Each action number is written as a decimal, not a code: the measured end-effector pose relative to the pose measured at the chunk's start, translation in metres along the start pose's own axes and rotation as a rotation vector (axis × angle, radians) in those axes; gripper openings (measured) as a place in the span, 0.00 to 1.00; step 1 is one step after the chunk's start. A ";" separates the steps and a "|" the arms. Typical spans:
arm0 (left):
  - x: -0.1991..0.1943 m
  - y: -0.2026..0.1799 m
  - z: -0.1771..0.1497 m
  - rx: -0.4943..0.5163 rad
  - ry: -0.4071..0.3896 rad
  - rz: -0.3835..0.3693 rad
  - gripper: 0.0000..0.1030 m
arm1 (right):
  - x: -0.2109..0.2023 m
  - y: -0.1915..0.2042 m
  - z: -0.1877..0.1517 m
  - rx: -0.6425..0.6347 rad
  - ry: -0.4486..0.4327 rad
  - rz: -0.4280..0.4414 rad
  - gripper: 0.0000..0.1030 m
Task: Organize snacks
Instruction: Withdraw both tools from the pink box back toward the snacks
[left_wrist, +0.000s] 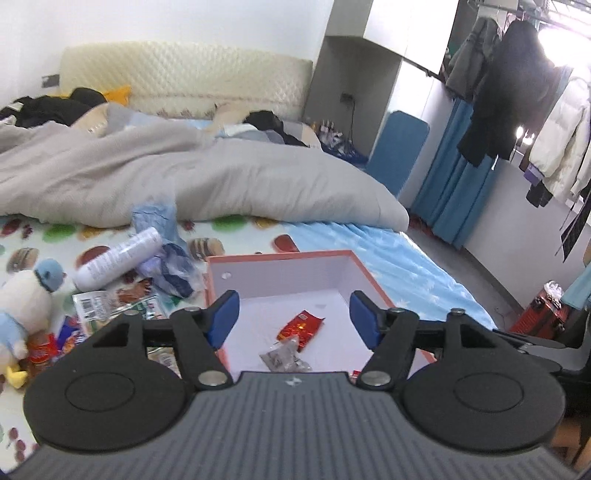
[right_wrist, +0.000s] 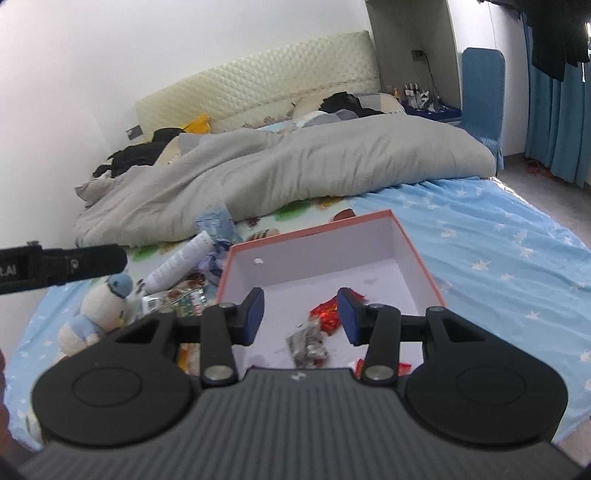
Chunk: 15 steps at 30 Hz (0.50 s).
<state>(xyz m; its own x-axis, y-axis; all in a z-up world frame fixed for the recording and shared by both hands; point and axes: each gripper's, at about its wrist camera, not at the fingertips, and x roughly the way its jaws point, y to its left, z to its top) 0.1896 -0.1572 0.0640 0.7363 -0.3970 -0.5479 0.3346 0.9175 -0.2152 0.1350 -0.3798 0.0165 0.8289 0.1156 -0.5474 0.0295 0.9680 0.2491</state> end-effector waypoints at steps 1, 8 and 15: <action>-0.008 0.003 -0.003 0.000 -0.007 0.000 0.70 | -0.006 0.004 -0.003 0.000 -0.008 0.009 0.45; -0.056 0.023 -0.036 0.019 -0.033 0.020 0.71 | -0.035 0.035 -0.029 -0.007 -0.026 0.044 0.45; -0.093 0.049 -0.072 0.012 -0.027 0.051 0.72 | -0.049 0.064 -0.058 -0.030 -0.010 0.057 0.45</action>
<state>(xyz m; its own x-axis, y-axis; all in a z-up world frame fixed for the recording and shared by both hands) 0.0955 -0.0742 0.0462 0.7683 -0.3508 -0.5354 0.3035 0.9361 -0.1777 0.0642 -0.3100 0.0127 0.8346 0.1681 -0.5246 -0.0339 0.9662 0.2556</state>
